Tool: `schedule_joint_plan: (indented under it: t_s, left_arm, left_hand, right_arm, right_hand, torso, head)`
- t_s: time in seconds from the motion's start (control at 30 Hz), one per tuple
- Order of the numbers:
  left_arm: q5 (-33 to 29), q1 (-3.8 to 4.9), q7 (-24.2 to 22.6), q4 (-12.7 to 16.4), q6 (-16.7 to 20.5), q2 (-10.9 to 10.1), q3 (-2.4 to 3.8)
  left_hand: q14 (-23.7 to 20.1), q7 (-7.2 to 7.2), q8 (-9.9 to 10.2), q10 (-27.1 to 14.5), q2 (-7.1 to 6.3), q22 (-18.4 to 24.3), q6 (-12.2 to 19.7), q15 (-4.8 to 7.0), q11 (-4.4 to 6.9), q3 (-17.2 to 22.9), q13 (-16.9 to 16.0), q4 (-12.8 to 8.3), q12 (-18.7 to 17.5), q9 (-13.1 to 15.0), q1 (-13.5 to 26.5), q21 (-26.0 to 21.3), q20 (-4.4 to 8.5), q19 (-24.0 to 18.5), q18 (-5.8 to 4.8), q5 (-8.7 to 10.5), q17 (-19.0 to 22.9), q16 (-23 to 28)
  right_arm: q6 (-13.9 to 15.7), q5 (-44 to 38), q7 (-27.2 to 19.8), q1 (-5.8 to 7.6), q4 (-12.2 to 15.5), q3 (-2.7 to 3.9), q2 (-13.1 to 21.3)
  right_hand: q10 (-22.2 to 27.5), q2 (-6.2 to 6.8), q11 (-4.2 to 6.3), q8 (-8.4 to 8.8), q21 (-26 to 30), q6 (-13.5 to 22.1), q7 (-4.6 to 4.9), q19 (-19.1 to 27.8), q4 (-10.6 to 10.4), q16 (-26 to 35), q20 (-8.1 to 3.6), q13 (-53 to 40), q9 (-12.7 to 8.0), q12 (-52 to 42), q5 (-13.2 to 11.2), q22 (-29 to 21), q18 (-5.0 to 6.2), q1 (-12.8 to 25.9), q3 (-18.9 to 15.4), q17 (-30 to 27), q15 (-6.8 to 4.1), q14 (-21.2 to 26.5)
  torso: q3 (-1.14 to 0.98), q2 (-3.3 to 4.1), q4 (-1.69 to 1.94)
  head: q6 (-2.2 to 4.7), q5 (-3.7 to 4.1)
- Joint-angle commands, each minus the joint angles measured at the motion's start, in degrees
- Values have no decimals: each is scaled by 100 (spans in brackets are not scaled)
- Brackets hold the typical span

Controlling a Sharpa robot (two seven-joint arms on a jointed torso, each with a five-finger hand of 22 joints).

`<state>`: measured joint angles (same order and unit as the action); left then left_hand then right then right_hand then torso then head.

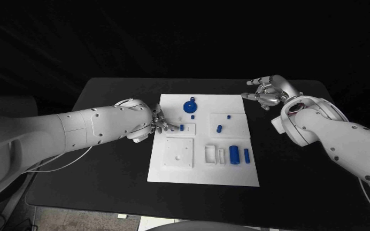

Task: Assemble the parts on the task board

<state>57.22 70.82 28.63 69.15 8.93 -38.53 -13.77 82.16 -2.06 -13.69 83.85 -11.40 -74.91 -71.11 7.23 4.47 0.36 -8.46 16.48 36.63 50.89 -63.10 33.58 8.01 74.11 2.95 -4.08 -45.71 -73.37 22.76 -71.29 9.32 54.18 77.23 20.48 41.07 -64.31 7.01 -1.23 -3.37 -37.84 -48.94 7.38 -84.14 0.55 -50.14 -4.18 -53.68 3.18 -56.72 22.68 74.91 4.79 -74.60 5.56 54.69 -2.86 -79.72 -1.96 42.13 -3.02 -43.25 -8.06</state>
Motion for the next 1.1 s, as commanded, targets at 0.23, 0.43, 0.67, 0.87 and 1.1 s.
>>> schedule_joint_plan:
  t_s: [0.23,0.43,0.67,0.87,1.1]
  left_arm:
    - [-549,99,-569,153,493,-169,62]
    - [-981,180,-1102,208,808,-238,157]
    - [-1263,254,-1288,237,799,-272,220]
    - [-1320,277,-1235,234,657,-275,232]
    - [-1245,283,-1116,205,571,-313,234]
  left_hand:
    - [-182,106,102,287,324,-58,227,-2,-78,29,75,-205,-333,-77,-157,-170,-6,-81,-69,-998,422,296]
    - [-283,235,187,274,205,-72,507,-33,-134,-59,29,-32,-582,-1174,-92,-361,-20,-80,-90,-715,718,457]
    - [-410,334,60,263,167,-91,774,-55,-180,-119,0,-8,-807,-2214,-21,-540,-35,-77,-90,-346,917,531]
    - [-399,313,-153,264,308,-105,721,-56,-169,-75,-37,-155,-802,-2505,-184,-548,-36,-62,-97,-420,908,489]
    - [-402,308,-177,264,454,-102,680,-52,-164,-83,-35,-378,-812,-2623,-216,-544,-33,-60,-96,-844,930,498]
  right_arm:
    - [-54,-5,-59,-18,4,2,-2]
    - [-54,-2,-59,-33,-6,2,-9]
    - [-59,-1,-58,-50,-17,2,-22]
    - [-68,0,-56,-63,-24,2,-27]
    - [-74,1,-55,-67,-24,2,-22]
  right_hand:
    - [40,26,11,17,26,31,4,-36,-50,24,15,-2,3,25,38,462,93,42,-6,-6,-15,14]
    - [40,26,11,17,26,31,4,-36,-50,24,15,-2,3,25,38,462,93,42,-6,-6,-15,14]
    - [40,26,11,17,26,31,4,-36,-50,24,15,-2,3,25,38,462,93,42,-6,-6,-15,14]
    - [41,16,11,16,25,24,5,-36,-59,24,14,0,4,26,42,462,93,41,-6,-6,-16,14]
    - [41,16,11,16,25,24,5,-36,-59,24,14,0,4,26,42,462,93,41,-6,-6,-16,14]
  torso:
    - [-2,1,-4]
    - [-3,1,-8]
    - [-9,5,-1]
    - [-4,1,-2]
    - [-6,-4,0]
  head:
    - [25,-7]
    - [30,-7]
    - [36,-13]
    - [31,-13]
    - [37,-19]
